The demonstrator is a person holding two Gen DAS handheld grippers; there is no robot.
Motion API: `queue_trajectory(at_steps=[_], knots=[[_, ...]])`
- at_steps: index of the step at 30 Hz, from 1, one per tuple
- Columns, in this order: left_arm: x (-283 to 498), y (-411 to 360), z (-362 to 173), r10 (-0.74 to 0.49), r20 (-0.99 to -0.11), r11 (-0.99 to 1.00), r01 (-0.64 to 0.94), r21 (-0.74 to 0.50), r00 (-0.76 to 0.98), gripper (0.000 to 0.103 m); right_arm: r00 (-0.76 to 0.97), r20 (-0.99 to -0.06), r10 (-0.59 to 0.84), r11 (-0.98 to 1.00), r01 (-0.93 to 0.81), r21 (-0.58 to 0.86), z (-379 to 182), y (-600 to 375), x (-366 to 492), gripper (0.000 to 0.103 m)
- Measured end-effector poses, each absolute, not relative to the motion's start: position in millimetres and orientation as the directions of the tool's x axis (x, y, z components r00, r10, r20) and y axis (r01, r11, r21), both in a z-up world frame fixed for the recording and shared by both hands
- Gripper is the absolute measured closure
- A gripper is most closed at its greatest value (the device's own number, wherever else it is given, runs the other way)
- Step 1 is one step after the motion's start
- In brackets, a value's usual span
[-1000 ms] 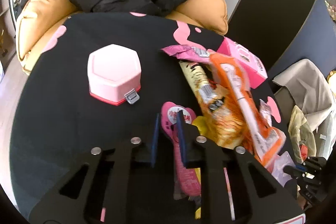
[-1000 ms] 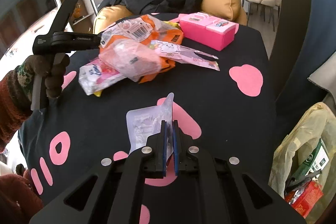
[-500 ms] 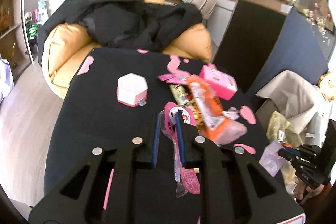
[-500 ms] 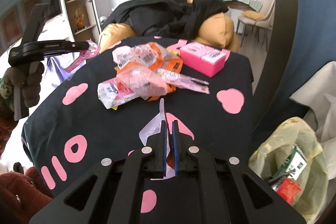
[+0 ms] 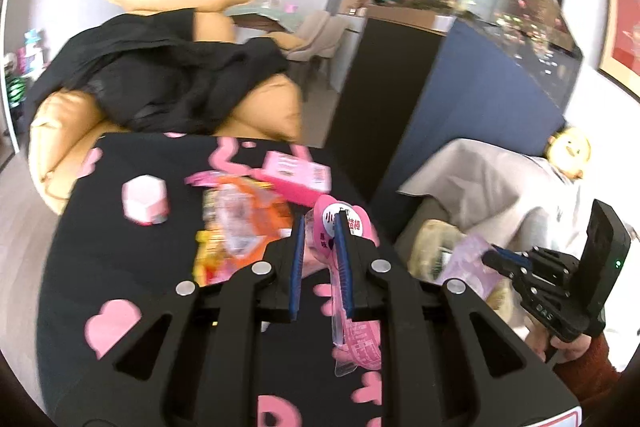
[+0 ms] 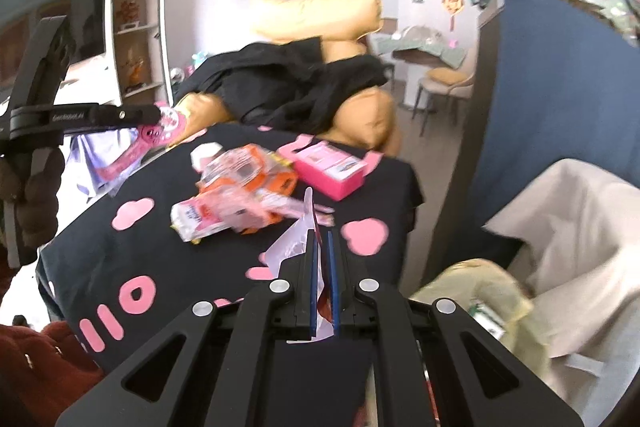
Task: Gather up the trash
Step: 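Carry the candy stick with the left tool while the right tool carries the pouch to the bag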
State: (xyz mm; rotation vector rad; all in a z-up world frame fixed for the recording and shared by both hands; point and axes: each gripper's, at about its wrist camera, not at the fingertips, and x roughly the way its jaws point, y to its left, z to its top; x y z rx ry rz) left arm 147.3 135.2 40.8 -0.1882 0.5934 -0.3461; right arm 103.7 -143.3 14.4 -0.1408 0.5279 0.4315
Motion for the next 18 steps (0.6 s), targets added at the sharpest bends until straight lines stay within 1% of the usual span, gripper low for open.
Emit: queue_trajectory(at_steps=[5,11,15,18], knots=[[147.8,83.7,47.9,-0.448,-0.508,0.893,0.346,-0.286,0.736,0.088,0.819,-0.483,0.311,0.931,-0.366,-0.02,27.1,-183.9,96.8,0.096],[150.9,9.6,46.9,-0.538,-0.526,0.841,0.457,-0.289,0.658,0.088,0.866,-0.45,0.22,0.966,-0.258,-0.025,36.8,-240.6,89.2,0.096],[159.8,-35.1,37.8,-0.578,-0.547,0.81,0.511,-0.289,0.606,0.088,0.882,-0.443,0.162,0.982,-0.19,-0.019,37.3,-272.6,86.9,0.096],[170.8,-62.6,23.2,-0.605,-0.576,0.786,0.527,-0.323,0.55,0.088,0.889,-0.438,0.133,0.988,-0.151,-0.007,36.4,-293.2,84.7,0.096]])
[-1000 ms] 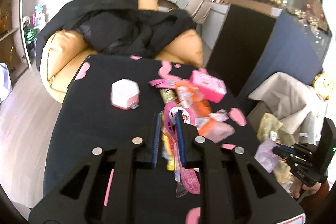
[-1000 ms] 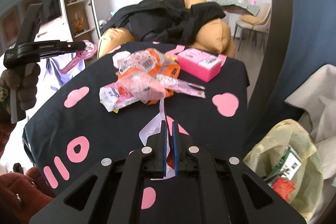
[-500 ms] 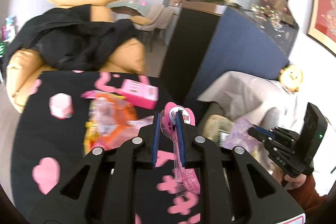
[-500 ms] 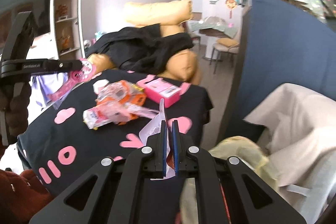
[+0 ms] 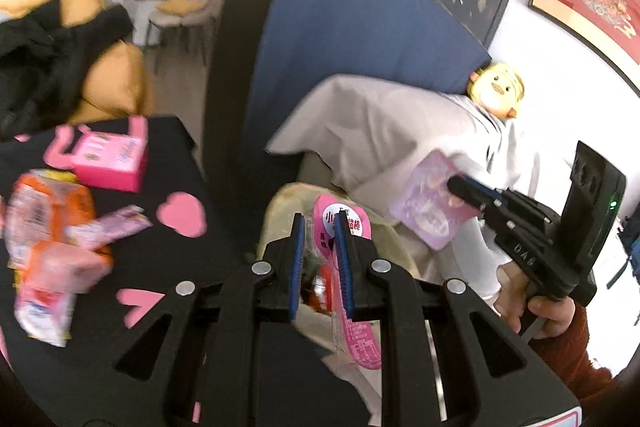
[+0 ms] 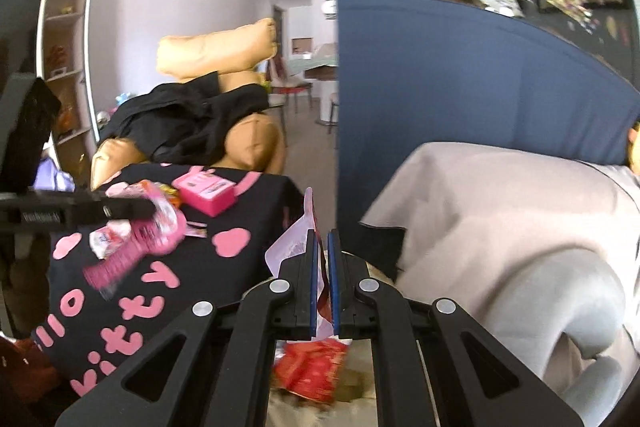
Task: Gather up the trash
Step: 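Carry the candy stick with the left tool while the right tool carries the pouch to the bag, then open the left tool over the yellow bag while the right tool releases the pouch into it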
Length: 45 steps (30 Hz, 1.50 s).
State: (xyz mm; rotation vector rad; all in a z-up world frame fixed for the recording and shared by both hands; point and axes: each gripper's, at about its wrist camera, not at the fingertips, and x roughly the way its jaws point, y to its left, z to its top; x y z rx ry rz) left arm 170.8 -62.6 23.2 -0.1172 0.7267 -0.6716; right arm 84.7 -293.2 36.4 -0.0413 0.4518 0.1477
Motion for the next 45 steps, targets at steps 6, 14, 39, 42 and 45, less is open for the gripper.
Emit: queue_trajectory(at_steps=[6,14,39,42,45], knots=[[185.1,-104.4,-9.5,-0.62,-0.636,0.76,0.554,-0.34,0.459,0.088,0.895,-0.436,0.097,0.995,-0.104,0.007,30.8,-320.4,84.9,0.096],[192.3,-127.3,-34.7,-0.613,-0.667,0.754,0.565,-0.336,0.422,0.088,0.885,-0.459,0.077,0.997,-0.076,0.02,12.5,-333.1,91.3,0.096],[205.1,-87.1,-41.7,-0.571,-0.659,0.809,0.473,-0.35,0.49,0.053,0.849,-0.517,0.113,0.994,-0.094,0.063,-11.9,-327.2,127.2,0.096],[198.4,-62.5,-39.7,-0.543,-0.654,0.832,0.446,-0.331,0.528,0.053,0.838,-0.531,0.122,0.993,-0.105,0.062,-17.8,-316.6,138.9,0.096],[194.1,-40.0,-40.2,-0.53,-0.644,0.844,0.417,-0.338,0.551,0.053,0.829,-0.544,0.129,0.992,-0.115,0.059,-23.6,-307.9,147.6,0.096]])
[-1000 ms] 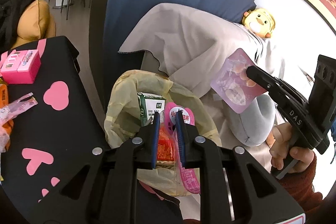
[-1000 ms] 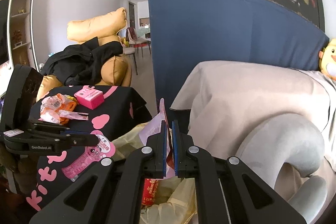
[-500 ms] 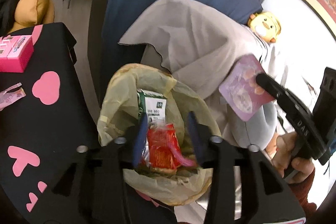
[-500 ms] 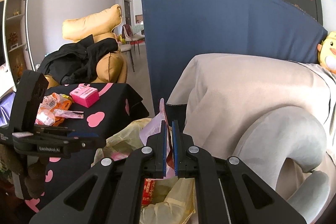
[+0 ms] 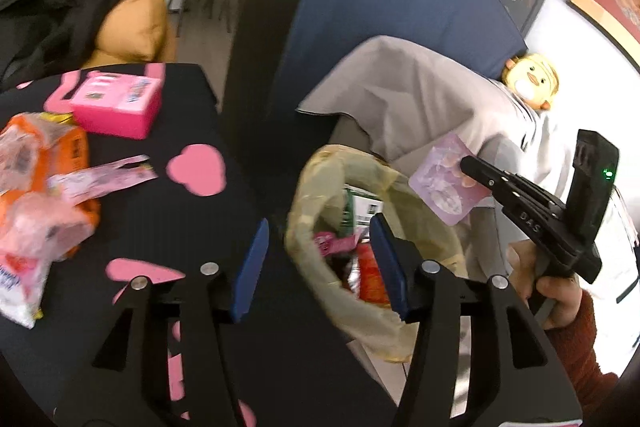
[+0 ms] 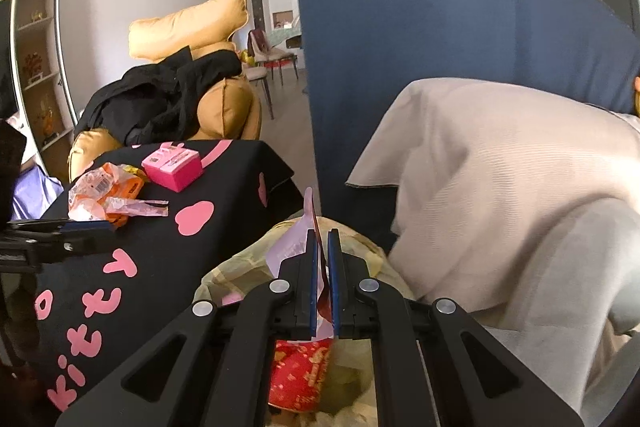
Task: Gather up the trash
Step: 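Open the left tool over the yellow bag while the right tool releases the pouch into it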
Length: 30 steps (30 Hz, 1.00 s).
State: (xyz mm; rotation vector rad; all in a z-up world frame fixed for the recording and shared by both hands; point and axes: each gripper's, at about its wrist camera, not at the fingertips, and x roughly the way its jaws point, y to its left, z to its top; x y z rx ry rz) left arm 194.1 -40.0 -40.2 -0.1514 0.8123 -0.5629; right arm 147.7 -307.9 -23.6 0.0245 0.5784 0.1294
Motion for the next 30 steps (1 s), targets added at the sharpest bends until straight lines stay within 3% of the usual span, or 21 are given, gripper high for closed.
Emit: queue_trajectory(at_steps=[7,14,15,19,30], knots=[[187.1,2.7,-45.1,-0.513,-0.637,0.858,0.362,-0.364,0.576,0.052,0.797,-0.596,0.101,0.994,-0.106,0.027,-42.3,-298.2,166.6,0.096],[184.5,43.0,-42.5,-0.496,-0.615,0.867,0.305,-0.395,0.613,0.048,0.754,-0.643,0.137,0.991,-0.11,0.082,-53.6,-297.7,176.4,0.095],[183.5,49.5,-41.6,-0.487,-0.613,0.871,0.295,-0.393,0.622,0.048,0.752,-0.646,0.127,0.992,-0.107,0.07,-53.5,-295.2,176.3,0.093],[178.5,73.8,-39.6,-0.45,-0.605,0.888,0.257,-0.381,0.657,0.047,0.753,-0.644,0.135,0.99,-0.121,0.066,-48.5,-289.4,172.9,0.072],[169.4,143.2,-51.4,-0.336,-0.623,0.921,0.108,-0.374,0.707,0.047,0.749,-0.64,0.168,0.982,-0.184,0.043,-27.7,-256.9,165.8,0.071]])
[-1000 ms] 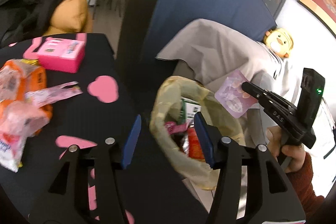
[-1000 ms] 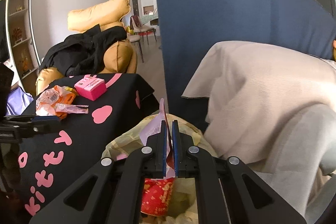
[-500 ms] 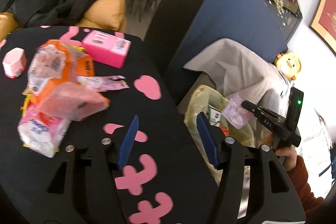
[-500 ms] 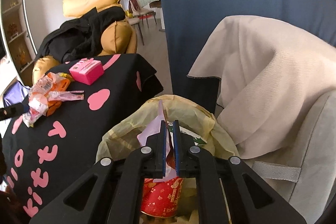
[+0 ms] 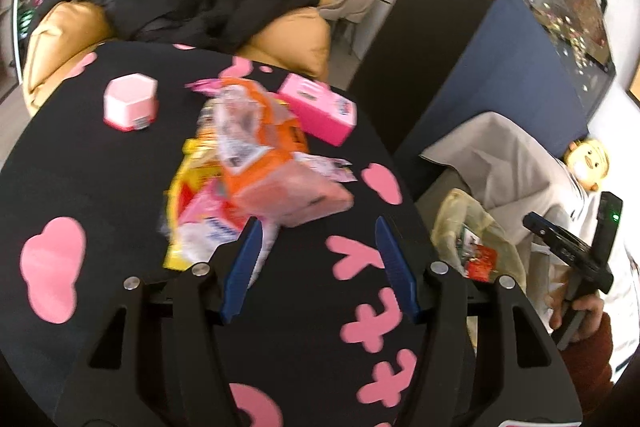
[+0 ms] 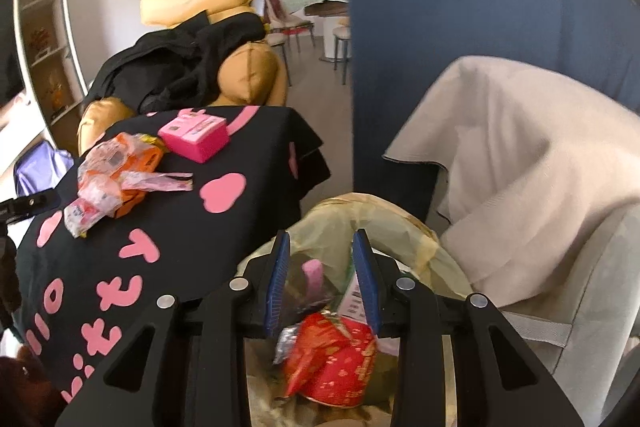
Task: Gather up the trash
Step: 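Grasp the orange snack bag with the left tool while the right tool grasps a pink candy wrapper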
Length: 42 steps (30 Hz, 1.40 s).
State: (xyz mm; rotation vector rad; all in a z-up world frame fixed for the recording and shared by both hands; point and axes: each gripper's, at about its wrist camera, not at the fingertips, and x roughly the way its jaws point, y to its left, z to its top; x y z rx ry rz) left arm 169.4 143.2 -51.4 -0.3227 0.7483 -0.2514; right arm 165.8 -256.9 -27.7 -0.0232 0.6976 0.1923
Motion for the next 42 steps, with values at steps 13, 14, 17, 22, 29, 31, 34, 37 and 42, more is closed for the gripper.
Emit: queue_trajectory(at_steps=[13,14,17,22,29,31,34,37,42], knots=[[147.7,206.9,-61.2,-0.221,-0.609,0.942,0.005,-0.334,0.761,0.042,0.741,-0.612,0.276,0.937,-0.349,0.0,-13.0,-169.7,169.7,0.071],[147.2,210.7,-64.1,-0.218,-0.613,0.942,-0.001,-0.336,0.76,0.042,0.735,-0.615,0.284,0.934,-0.356,0.006,-14.9,-164.6,171.3,0.071],[148.5,220.7,-72.5,-0.22,-0.62,0.934,-0.02,-0.356,0.753,0.042,0.716,-0.627,0.308,0.927,-0.375,0.028,-22.5,-149.1,178.2,0.071],[160.1,228.2,-75.9,-0.243,-0.622,0.927,-0.011,-0.375,0.745,0.042,0.677,-0.655,0.337,0.911,-0.41,0.045,-35.0,-120.8,191.2,0.071],[202.9,233.5,-60.6,-0.286,-0.597,0.925,0.053,-0.377,0.749,0.042,0.632,-0.696,0.339,0.891,-0.454,0.022,-62.4,-84.6,218.6,0.071],[218.3,230.4,-57.3,-0.331,-0.597,0.907,0.073,-0.414,0.731,0.042,0.625,-0.704,0.337,0.895,-0.444,0.034,-71.1,-79.2,231.1,0.071],[241.2,215.8,-49.8,-0.361,-0.593,0.904,0.114,-0.412,0.72,0.042,0.633,-0.696,0.339,0.903,-0.427,0.051,-74.4,-76.7,245.5,0.071],[268.2,192.6,-52.7,-0.328,-0.646,0.93,0.115,-0.349,0.69,0.042,0.64,-0.692,0.333,0.905,-0.422,0.045,-73.0,-74.5,258.5,0.071],[294.1,172.4,-72.0,-0.293,-0.705,0.951,0.123,-0.283,0.646,0.069,0.607,-0.712,0.353,0.897,-0.436,0.073,-74.3,-68.8,281.2,0.071]])
